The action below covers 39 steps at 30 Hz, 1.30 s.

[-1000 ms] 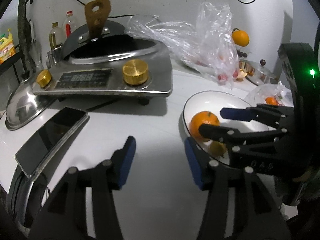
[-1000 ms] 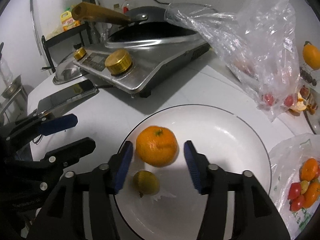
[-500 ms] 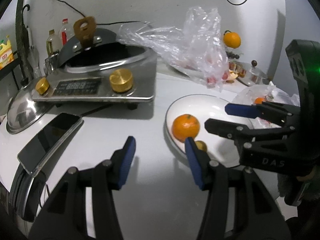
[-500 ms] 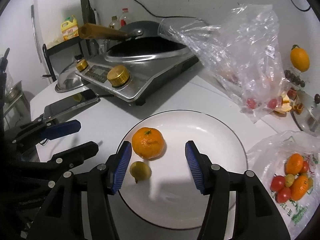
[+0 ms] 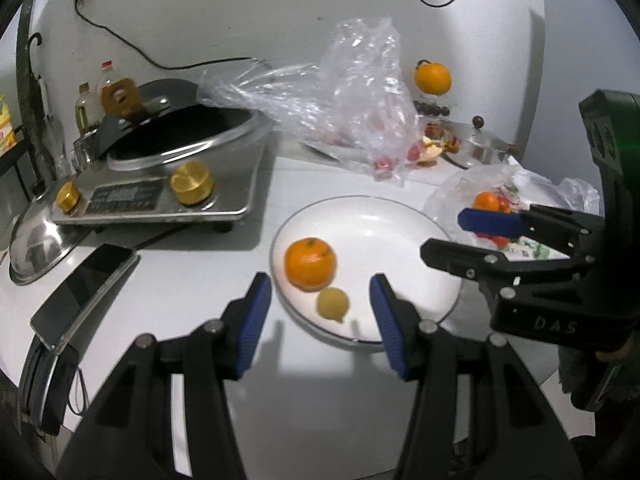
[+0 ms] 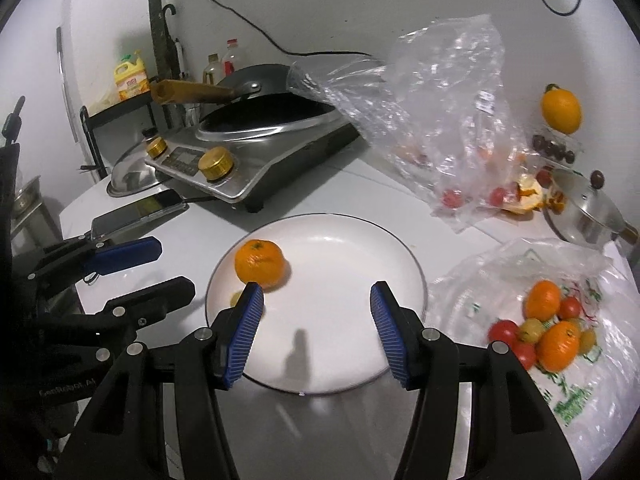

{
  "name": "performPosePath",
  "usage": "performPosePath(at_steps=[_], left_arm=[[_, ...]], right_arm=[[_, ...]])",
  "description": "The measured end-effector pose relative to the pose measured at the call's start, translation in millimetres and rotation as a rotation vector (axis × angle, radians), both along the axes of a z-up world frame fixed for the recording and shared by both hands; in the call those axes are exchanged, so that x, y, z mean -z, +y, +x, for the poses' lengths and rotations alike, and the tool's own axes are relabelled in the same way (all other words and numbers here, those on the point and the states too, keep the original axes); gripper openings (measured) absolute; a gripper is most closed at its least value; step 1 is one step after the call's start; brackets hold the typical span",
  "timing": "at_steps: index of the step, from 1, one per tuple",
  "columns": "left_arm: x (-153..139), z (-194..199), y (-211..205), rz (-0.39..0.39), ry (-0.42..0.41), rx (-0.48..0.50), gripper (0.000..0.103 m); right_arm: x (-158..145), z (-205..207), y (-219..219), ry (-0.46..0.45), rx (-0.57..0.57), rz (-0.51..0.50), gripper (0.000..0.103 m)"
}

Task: Organize fruits
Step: 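Move both grippers back over the fruit pile on the bag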

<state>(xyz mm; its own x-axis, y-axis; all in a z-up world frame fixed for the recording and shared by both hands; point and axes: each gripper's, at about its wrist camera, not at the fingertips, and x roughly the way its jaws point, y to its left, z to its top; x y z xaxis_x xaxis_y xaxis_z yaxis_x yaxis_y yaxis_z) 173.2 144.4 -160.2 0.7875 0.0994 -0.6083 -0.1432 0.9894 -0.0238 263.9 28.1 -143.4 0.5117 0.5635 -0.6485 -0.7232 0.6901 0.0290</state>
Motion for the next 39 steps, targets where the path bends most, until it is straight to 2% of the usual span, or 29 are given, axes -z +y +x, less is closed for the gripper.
performPosePath(at_steps=[22, 39], left_arm=[[-8.8, 32.9, -88.9, 0.031, 0.01, 0.103, 0.053], [-2.1, 67.1, -138.1, 0.063, 0.052, 0.168, 0.053]], right_arm=[[-6.5, 12.4, -113.8, -0.023, 0.137, 0.037, 0.059], [5.7, 38.4, -172.2, -0.012, 0.224, 0.043, 0.059]])
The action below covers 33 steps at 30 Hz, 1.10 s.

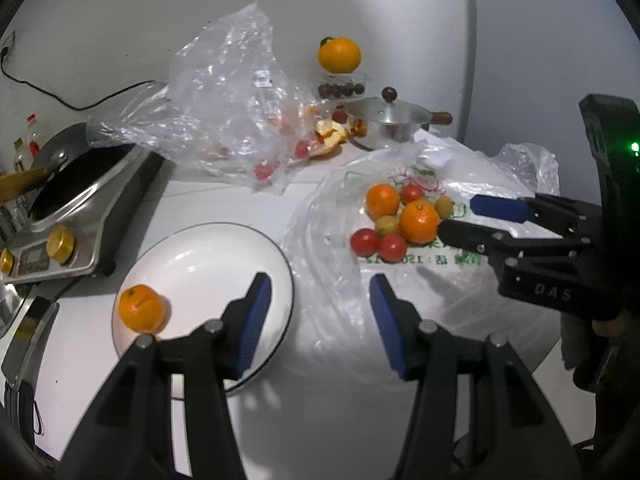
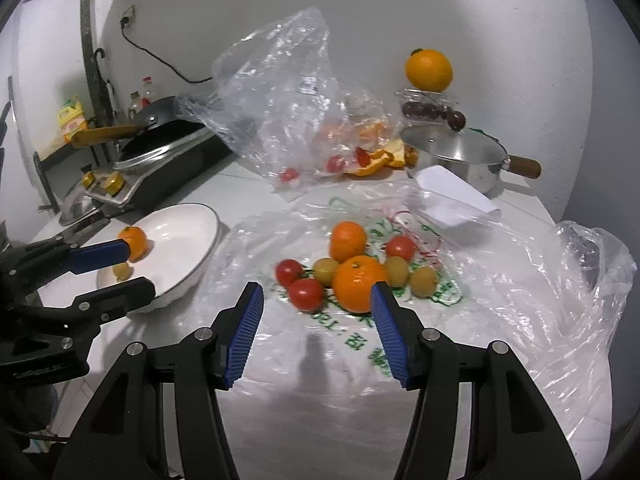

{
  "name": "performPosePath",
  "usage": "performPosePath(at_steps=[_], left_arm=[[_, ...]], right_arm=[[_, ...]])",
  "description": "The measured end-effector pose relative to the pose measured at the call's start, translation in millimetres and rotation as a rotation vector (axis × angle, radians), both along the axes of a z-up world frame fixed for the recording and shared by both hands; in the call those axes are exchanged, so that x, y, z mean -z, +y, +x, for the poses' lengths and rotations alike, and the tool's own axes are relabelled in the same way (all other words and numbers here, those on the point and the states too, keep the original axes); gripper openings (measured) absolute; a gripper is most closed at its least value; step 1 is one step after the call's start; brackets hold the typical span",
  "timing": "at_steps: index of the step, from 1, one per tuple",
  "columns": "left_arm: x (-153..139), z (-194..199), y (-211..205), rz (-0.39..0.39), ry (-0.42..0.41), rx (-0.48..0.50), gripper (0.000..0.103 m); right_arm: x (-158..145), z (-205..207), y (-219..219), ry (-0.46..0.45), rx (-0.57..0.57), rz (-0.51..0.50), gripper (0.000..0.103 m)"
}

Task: Organize fruits
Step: 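Move both grippers back over the fruit pile on the bag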

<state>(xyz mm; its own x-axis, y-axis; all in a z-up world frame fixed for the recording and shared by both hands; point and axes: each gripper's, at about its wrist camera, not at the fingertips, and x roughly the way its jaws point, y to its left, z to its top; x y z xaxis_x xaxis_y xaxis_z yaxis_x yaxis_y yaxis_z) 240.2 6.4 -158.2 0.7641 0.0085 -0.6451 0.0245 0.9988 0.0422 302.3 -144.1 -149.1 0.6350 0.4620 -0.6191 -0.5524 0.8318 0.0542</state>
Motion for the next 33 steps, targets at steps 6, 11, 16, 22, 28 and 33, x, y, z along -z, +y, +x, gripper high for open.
performPosePath(at_steps=[6, 11, 16, 22, 28, 33], left_arm=[[3.4, 16.9, -8.3, 0.011, 0.007, 0.01, 0.053], [7.6, 30.7, -14.4, 0.012, 0.016, 0.02, 0.053], [11.9, 42.0, -17.6, 0.007, 0.025, 0.024, 0.053], [16.4, 51.5, -18.9, 0.011, 0.035, 0.031, 0.053], [17.3, 57.6, -21.4, 0.023, 0.035, 0.054, 0.053], [18.3, 64.0, -24.7, 0.03, 0.042, 0.071, 0.053]], right_arm=[[6.2, 17.4, -6.3, 0.01, 0.012, -0.007, 0.059], [14.4, 32.4, -6.1, 0.03, 0.012, -0.02, 0.059], [21.9, 43.4, -2.6, 0.054, -0.007, -0.029, 0.058], [28.7, 54.9, 1.6, 0.082, -0.017, -0.036, 0.051], [32.4, 62.4, 3.4, 0.114, -0.008, -0.039, 0.051], [38.8, 70.2, 4.4, 0.164, -0.002, -0.048, 0.048]])
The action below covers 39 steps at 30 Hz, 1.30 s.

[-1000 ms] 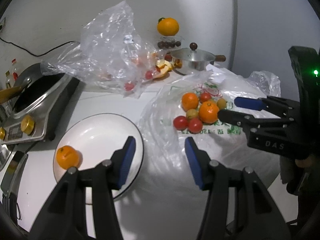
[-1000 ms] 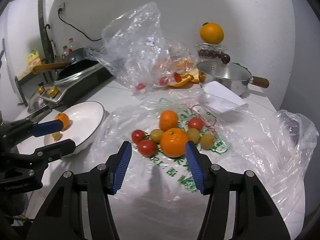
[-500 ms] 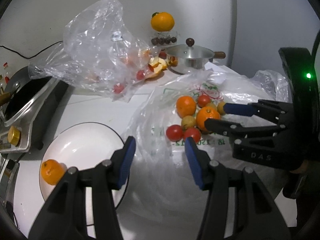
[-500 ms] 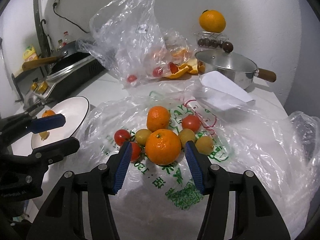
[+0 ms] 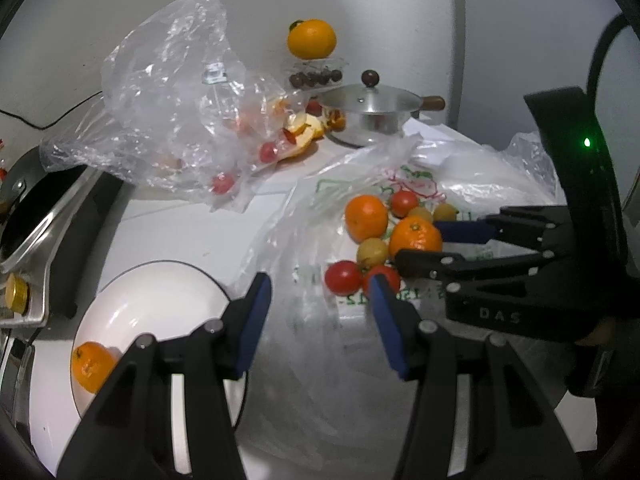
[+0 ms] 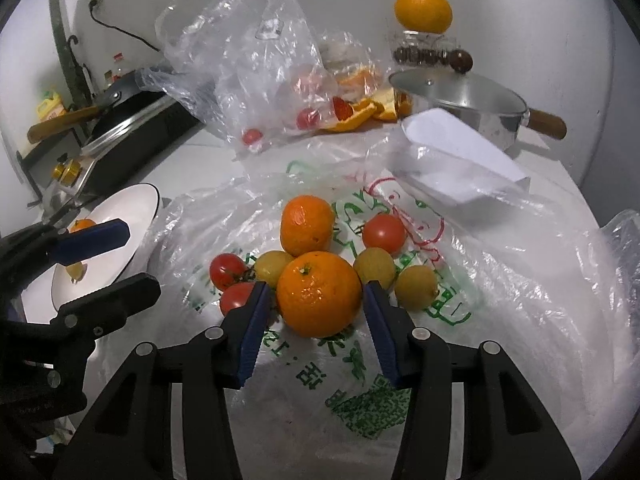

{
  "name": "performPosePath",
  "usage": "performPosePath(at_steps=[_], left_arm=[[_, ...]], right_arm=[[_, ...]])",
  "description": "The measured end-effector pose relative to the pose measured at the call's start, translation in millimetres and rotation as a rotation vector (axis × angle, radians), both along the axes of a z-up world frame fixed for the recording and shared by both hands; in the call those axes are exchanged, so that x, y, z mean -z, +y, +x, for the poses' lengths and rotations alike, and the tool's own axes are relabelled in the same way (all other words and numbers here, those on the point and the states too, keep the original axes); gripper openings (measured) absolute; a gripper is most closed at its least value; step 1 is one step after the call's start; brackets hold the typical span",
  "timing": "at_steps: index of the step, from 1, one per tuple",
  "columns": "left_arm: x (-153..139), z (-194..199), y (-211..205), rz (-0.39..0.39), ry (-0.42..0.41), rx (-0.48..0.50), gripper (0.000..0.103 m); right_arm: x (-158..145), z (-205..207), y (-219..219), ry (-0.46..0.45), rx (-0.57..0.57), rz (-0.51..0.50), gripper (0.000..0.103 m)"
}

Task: Organize fruits
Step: 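Move both grippers back over the fruit pile on the bag, then grasp a red cherry tomato with the left gripper while the right grasps another mandarin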

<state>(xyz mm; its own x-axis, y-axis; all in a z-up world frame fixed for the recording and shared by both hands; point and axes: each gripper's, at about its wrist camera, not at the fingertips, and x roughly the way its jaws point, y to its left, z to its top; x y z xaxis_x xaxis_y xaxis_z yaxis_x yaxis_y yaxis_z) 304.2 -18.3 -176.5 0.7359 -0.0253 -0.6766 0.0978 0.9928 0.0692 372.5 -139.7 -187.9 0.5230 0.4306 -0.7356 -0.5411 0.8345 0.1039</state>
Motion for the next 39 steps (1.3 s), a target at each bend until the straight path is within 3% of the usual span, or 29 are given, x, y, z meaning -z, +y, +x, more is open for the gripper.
performPosePath(at_steps=[21, 25, 39], left_arm=[[13.0, 28.0, -29.4, 0.018, 0.077, 0.08, 0.05], [17.5, 29.6, -36.1, 0.019, 0.1, 0.088, 0.042], [29.4, 42.4, -46.3, 0.016, 0.15, 0.096, 0.042]], right_arm=[[-13.3, -5.3, -37.7, -0.039, 0.028, 0.065, 0.045], [-12.3, -3.7, -43.1, -0.038, 0.028, 0.071, 0.045], [-9.1, -1.2, -52.7, -0.035, 0.016, 0.097, 0.045]])
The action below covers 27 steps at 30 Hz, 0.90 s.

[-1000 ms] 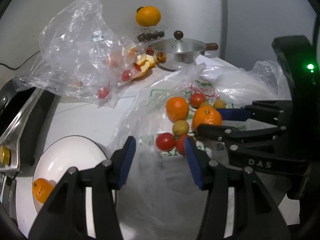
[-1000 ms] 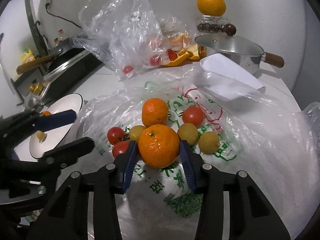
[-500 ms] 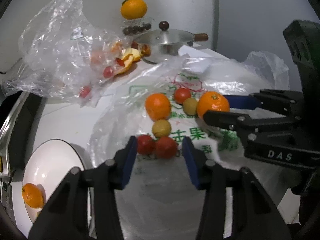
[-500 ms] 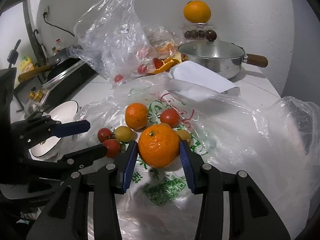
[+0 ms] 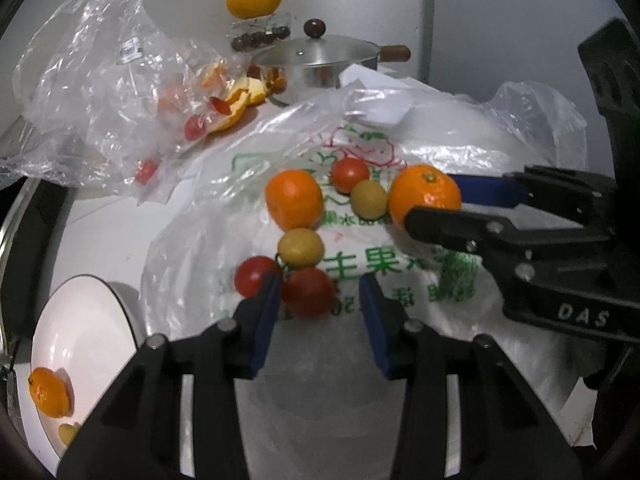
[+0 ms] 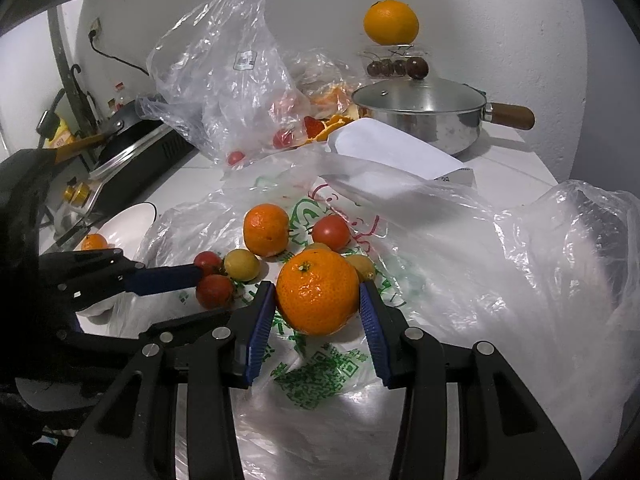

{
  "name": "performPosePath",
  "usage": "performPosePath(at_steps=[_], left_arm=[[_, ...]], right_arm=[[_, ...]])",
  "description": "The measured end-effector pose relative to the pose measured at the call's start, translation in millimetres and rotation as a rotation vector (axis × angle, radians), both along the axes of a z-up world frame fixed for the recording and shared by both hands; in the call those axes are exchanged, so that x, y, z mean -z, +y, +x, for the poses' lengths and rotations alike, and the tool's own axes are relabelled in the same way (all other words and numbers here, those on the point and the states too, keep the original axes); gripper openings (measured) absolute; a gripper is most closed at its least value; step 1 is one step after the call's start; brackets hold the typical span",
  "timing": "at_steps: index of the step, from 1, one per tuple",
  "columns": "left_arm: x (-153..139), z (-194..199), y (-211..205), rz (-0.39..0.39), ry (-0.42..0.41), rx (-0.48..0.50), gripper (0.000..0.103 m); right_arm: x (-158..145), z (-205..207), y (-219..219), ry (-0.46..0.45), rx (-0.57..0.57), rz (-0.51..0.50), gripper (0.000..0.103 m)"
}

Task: Organize fruits
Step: 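Grasp a red cherry tomato with the left gripper while the right grasps another mandarin, then lift the cherry tomato with the left gripper while the right lifts the mandarin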

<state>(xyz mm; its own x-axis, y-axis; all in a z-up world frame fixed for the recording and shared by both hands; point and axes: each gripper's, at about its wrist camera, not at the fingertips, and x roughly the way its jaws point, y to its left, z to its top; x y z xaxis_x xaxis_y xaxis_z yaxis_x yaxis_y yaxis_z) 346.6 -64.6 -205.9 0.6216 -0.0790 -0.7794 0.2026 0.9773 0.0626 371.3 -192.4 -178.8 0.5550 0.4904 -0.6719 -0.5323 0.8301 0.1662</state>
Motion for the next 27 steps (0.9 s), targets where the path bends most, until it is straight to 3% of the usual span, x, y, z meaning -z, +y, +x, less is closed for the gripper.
performPosePath(at_steps=[7, 10, 13, 27], left_arm=[[5.4, 8.8, -2.7, 0.012, 0.016, 0.003, 0.042], [10.0, 9.4, -3.0, 0.017, 0.029, 0.006, 0.033], [10.6, 8.2, -1.0, 0.006, 0.029, 0.003, 0.03], [-8.6, -11.0, 0.8, -0.027, -0.015, 0.013, 0.029]], right_arm=[[-0.9, -0.1, -5.4, -0.005, 0.006, 0.011, 0.045], [-0.9, -0.2, -6.2, -0.005, 0.006, 0.014, 0.045], [-1.6, -1.2, -6.1, -0.008, 0.005, 0.015, 0.045], [-12.5, -12.1, -3.1, -0.036, 0.009, -0.002, 0.045]])
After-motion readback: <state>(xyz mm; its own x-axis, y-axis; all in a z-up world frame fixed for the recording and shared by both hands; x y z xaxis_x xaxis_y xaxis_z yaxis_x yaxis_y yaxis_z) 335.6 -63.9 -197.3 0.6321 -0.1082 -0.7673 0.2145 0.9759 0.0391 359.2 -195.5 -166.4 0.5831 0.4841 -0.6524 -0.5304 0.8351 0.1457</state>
